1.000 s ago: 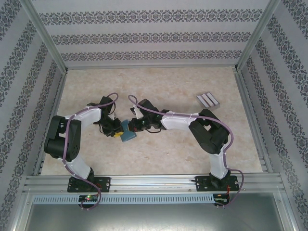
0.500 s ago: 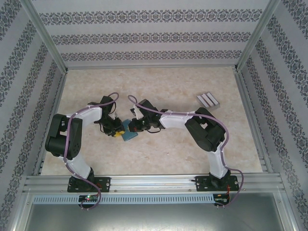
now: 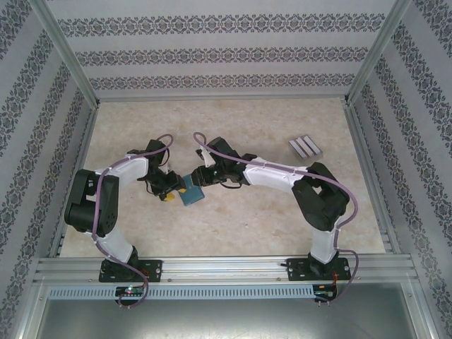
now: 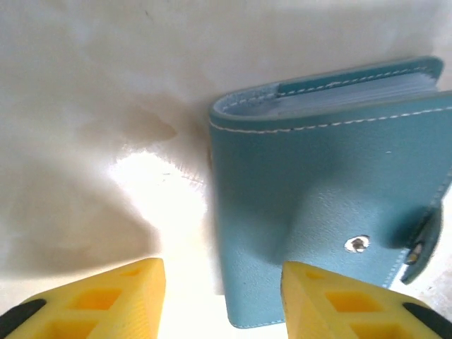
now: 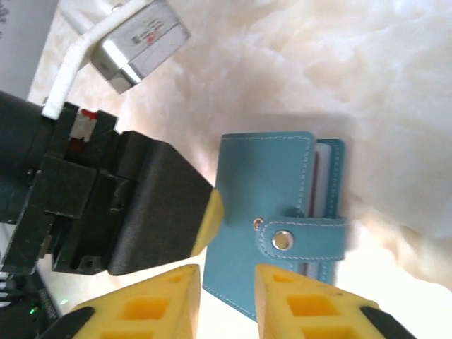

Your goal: Put the credit cards into the card holder

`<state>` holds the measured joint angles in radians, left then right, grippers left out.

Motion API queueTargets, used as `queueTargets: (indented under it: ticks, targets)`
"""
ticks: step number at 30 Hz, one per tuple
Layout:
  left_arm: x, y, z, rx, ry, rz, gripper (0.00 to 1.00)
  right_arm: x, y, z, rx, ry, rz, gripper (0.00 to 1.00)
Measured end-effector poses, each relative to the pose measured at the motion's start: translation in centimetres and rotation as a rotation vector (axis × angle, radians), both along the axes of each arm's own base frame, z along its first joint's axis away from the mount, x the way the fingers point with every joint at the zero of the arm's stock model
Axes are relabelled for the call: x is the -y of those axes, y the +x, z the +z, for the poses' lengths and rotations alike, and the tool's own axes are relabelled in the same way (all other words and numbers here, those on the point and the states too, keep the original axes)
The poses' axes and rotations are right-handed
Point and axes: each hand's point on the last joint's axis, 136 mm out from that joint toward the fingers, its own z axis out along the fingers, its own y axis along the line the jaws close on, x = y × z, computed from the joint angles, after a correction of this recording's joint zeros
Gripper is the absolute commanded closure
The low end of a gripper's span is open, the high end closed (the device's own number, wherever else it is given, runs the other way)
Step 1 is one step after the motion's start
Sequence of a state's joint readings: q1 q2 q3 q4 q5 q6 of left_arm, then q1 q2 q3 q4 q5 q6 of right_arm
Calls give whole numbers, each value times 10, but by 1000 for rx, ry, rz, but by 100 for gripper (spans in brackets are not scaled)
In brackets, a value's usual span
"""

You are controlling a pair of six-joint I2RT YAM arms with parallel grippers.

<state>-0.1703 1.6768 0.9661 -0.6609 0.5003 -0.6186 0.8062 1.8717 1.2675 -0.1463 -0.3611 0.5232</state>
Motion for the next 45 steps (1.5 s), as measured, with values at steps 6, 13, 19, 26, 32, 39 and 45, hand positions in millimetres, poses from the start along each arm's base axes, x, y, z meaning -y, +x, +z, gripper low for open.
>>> queueTargets:
  ticks: [6, 13, 19, 26, 32, 39, 45]
  targets:
    - [-8, 6, -7, 2, 0, 28, 46, 2, 2, -8, 50, -151, -11, 60]
    - [-7, 8, -10, -5, -15, 48, 41, -3, 2, -31, 41, -260, 3, 56]
    - [-7, 8, -12, -14, -17, 54, 41, 1, 2, -47, 29, -321, 5, 64]
    - [-8, 8, -13, -21, -20, 61, 41, 1, 8, -41, 52, -331, -8, 73]
    - [-7, 8, -13, -26, -22, 68, 41, 2, 9, -40, 64, -340, -1, 54]
    - [-8, 8, -13, -35, -23, 75, 42, -6, 10, -45, 50, -326, 10, 59]
    - [-8, 8, -14, -42, -22, 76, 42, -9, 14, -59, 38, -342, 12, 65]
